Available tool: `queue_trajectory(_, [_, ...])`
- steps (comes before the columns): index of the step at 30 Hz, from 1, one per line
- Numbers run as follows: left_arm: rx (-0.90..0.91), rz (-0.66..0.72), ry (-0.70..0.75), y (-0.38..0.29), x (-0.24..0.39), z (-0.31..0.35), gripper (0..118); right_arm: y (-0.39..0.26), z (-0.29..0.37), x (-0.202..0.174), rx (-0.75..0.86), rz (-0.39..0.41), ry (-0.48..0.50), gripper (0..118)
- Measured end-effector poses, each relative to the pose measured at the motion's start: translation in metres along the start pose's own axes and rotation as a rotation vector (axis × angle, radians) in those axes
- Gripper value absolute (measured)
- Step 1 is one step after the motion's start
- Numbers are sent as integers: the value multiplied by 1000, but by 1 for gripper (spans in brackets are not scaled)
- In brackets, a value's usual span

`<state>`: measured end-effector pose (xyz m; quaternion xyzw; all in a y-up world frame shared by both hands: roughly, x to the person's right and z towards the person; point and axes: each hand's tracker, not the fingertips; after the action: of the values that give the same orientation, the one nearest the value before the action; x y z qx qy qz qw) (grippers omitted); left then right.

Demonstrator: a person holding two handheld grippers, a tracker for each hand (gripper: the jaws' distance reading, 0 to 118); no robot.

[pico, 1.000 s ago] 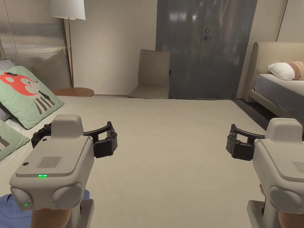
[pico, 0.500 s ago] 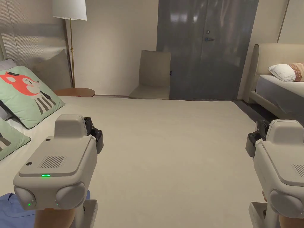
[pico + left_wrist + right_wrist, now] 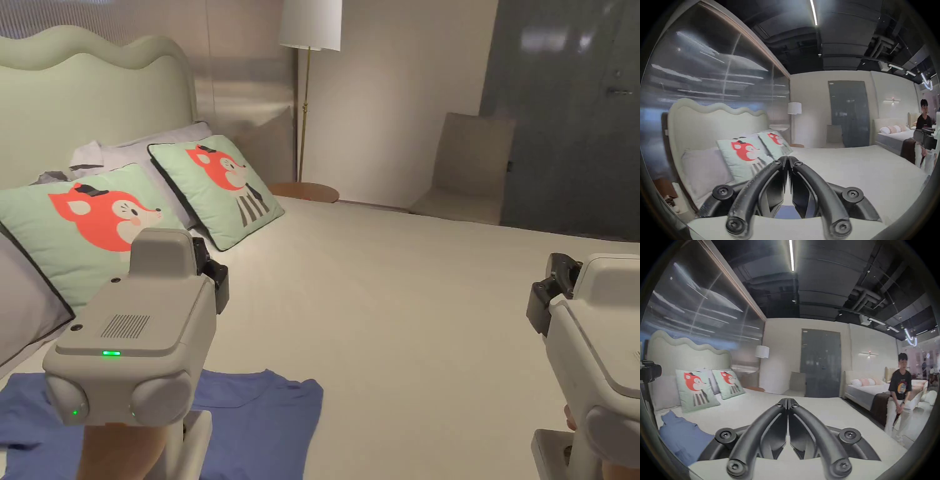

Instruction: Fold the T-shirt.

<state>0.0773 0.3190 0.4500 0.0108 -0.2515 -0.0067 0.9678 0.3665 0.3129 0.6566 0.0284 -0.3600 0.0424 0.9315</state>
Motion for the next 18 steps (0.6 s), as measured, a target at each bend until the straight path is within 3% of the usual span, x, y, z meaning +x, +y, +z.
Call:
queue_trajectory(5, [-29, 6, 65, -9, -33, 8, 0, -6, -9, -32, -19, -16, 75, 1])
queue_trajectory(12, [-137, 17, 47, -41, -32, -6, 0, -20, -17, -35, -64, 14, 82, 1])
queue_trajectory(18, [-437, 50, -34, -90, -22, -36, 0, -38, -26, -31, -129, 29, 69, 1])
